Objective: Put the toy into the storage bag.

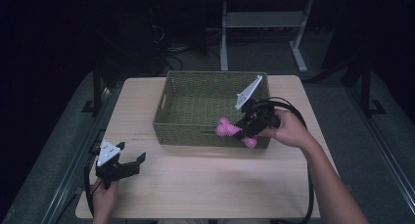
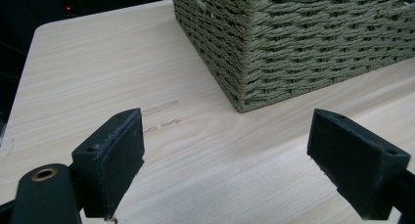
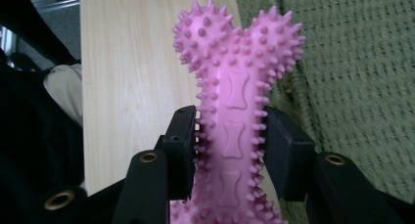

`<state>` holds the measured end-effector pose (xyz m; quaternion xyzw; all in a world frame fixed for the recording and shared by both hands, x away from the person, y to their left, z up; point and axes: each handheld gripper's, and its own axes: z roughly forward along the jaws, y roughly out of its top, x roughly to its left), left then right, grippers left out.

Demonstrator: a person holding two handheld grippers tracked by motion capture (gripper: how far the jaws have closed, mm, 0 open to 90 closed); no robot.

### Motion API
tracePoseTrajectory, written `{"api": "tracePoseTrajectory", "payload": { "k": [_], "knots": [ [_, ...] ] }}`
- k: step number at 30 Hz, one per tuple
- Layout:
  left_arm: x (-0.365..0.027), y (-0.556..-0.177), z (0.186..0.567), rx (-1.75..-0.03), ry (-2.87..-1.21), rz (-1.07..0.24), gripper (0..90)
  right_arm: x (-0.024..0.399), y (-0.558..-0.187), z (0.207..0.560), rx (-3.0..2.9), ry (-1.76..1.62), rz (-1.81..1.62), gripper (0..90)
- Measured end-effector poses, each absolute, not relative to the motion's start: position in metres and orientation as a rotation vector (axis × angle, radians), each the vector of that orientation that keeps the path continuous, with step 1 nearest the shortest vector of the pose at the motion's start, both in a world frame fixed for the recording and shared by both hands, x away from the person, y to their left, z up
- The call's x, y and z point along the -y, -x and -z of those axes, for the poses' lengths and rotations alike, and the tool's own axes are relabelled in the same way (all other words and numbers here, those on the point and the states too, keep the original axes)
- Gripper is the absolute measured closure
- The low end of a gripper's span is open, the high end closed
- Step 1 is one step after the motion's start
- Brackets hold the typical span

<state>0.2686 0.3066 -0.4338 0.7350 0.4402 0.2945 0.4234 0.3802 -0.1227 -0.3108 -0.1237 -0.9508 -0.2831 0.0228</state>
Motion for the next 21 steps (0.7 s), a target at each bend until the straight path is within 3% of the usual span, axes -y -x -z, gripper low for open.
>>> {"api": "tracePoseTrajectory", "payload": {
  "k": [21],
  "knots": [
    [-0.307,-0.268,0.433,-1.104,-1.838,-0.74,13.3,0.12,-0.412,0.298,2.95,0.419,0.846,57.7]
  ]
}}
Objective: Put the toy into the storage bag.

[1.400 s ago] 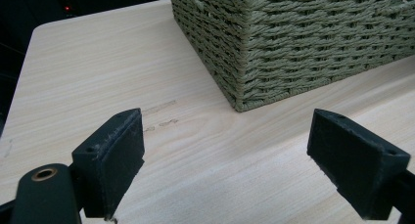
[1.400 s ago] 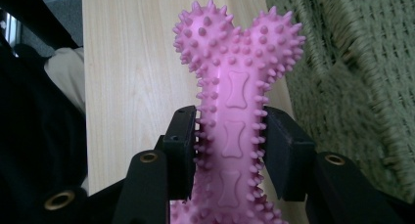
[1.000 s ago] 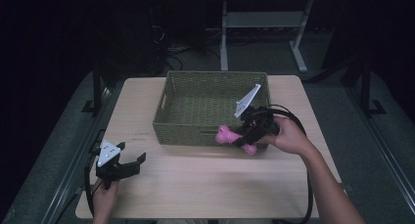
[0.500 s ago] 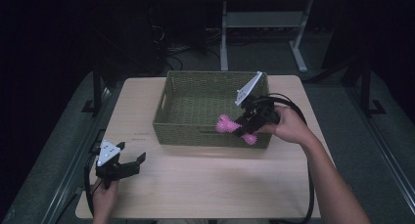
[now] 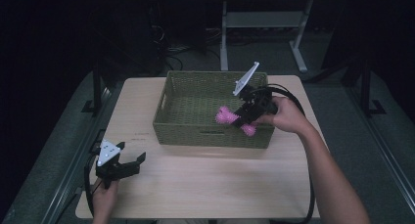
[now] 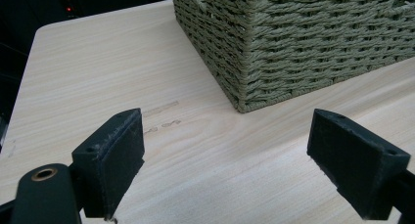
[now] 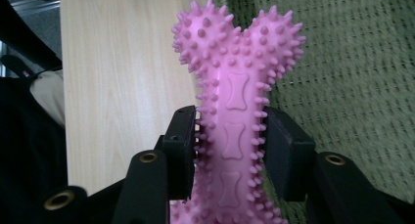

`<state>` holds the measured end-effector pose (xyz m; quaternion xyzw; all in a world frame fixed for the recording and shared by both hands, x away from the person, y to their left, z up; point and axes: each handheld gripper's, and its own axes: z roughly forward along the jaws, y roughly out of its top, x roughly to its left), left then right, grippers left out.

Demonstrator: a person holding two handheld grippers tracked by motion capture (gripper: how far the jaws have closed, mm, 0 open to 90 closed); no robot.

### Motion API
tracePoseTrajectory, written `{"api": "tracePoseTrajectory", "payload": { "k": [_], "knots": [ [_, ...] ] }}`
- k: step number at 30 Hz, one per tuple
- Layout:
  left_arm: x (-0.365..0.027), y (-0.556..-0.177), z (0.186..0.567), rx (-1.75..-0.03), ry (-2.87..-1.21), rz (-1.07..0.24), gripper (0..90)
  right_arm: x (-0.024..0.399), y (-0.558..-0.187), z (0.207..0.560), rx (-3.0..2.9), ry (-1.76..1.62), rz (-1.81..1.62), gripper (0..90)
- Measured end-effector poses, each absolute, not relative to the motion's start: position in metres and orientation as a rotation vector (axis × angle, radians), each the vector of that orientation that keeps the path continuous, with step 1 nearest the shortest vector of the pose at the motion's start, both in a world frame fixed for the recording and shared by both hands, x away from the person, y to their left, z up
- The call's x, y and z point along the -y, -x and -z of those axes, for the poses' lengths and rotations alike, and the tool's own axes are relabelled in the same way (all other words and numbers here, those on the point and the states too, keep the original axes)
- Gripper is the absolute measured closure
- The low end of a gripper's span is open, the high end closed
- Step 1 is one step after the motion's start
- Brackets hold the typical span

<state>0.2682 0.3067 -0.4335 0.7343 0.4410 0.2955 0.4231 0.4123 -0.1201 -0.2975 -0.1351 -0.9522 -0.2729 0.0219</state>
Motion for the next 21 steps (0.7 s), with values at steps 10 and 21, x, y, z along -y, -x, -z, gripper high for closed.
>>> {"api": "tracePoseTrajectory", "payload": {
  "k": [10,21],
  "knots": [
    [-0.307,-0.268,0.433,-1.105,-1.838,-0.74,13.3,0.121,-0.428,0.291,2.949,0.458,0.862,57.7],
    [-0.309,-0.268,0.433,-1.106,-1.833,-0.741,13.3,0.117,-0.446,0.293,2.96,0.507,0.836,57.8]
  ]
}}
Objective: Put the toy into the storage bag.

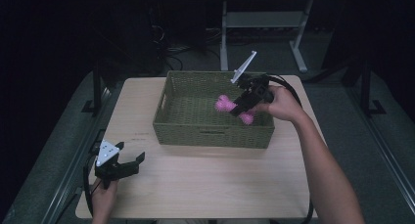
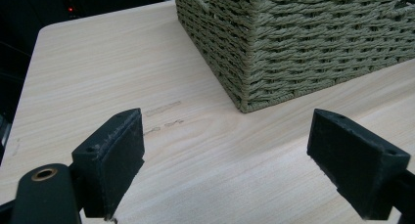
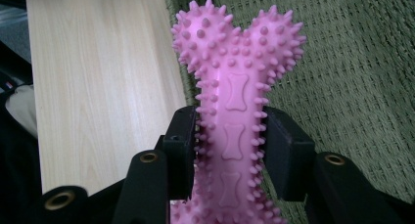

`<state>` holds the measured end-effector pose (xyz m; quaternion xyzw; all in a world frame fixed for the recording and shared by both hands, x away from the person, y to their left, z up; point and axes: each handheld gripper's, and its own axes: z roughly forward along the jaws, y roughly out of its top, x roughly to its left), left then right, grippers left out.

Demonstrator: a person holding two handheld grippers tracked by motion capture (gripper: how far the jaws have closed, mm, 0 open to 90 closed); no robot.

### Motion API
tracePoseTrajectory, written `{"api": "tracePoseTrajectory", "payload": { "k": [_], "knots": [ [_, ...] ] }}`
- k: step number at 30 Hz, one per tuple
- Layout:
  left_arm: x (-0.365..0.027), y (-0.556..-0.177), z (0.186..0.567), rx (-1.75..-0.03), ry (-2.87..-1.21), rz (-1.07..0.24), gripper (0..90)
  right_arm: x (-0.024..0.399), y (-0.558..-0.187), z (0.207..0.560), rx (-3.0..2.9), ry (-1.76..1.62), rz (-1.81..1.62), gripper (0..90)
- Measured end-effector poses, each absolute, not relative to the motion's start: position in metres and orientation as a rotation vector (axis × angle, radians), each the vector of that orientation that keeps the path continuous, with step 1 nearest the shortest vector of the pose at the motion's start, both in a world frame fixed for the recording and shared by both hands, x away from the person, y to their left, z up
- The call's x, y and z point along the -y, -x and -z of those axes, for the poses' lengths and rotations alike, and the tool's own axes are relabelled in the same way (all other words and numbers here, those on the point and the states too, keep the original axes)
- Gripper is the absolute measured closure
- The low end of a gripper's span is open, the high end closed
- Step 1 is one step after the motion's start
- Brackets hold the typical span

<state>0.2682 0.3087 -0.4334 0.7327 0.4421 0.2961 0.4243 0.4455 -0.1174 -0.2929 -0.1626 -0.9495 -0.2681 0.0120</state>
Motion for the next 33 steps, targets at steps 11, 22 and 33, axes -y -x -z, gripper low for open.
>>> {"api": "tracePoseTrajectory", "payload": {
  "k": [11,22,33],
  "knots": [
    [-0.31,-0.268,0.433,-1.105,-1.834,-0.742,13.3,0.117,-0.461,0.307,2.951,0.576,0.791,57.8],
    [-0.309,-0.269,0.434,-1.106,-1.835,-0.744,13.3,0.121,-0.471,0.316,2.937,0.62,0.782,57.8],
    [-0.311,-0.268,0.434,-1.109,-1.834,-0.747,13.3,0.116,-0.474,0.323,2.945,0.618,0.755,57.7]
  ]
}}
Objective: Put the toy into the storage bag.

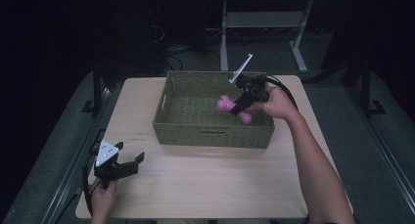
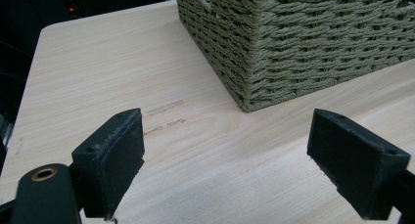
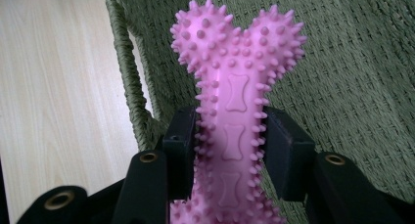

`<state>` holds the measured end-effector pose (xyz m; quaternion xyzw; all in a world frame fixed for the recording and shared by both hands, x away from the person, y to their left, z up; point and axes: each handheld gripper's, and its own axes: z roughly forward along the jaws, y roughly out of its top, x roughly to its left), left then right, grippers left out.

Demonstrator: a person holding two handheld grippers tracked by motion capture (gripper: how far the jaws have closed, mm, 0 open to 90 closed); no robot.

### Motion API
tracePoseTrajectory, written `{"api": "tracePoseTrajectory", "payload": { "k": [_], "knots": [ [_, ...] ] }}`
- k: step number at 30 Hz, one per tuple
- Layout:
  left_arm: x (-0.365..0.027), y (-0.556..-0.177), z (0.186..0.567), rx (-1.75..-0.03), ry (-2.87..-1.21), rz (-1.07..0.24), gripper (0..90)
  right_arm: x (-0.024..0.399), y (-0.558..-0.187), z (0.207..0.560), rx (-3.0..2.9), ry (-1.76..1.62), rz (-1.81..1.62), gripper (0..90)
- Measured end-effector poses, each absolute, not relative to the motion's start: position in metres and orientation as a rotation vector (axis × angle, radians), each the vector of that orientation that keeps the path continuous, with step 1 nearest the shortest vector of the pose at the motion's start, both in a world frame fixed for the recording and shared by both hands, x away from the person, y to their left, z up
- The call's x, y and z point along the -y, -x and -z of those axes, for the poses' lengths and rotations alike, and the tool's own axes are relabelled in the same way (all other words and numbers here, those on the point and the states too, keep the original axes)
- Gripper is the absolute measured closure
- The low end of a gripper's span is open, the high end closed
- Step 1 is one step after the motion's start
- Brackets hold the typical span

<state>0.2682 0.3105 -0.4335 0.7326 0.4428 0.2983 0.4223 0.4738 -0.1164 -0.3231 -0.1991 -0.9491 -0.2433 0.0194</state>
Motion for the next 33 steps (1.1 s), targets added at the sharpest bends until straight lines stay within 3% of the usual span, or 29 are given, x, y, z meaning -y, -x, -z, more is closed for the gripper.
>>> {"api": "tracePoseTrajectory", "payload": {
  "k": [33],
  "knots": [
    [-0.311,-0.268,0.434,-1.107,-1.833,-0.746,13.3,0.115,-0.474,0.35,2.933,0.648,0.692,57.5]
  ]
}}
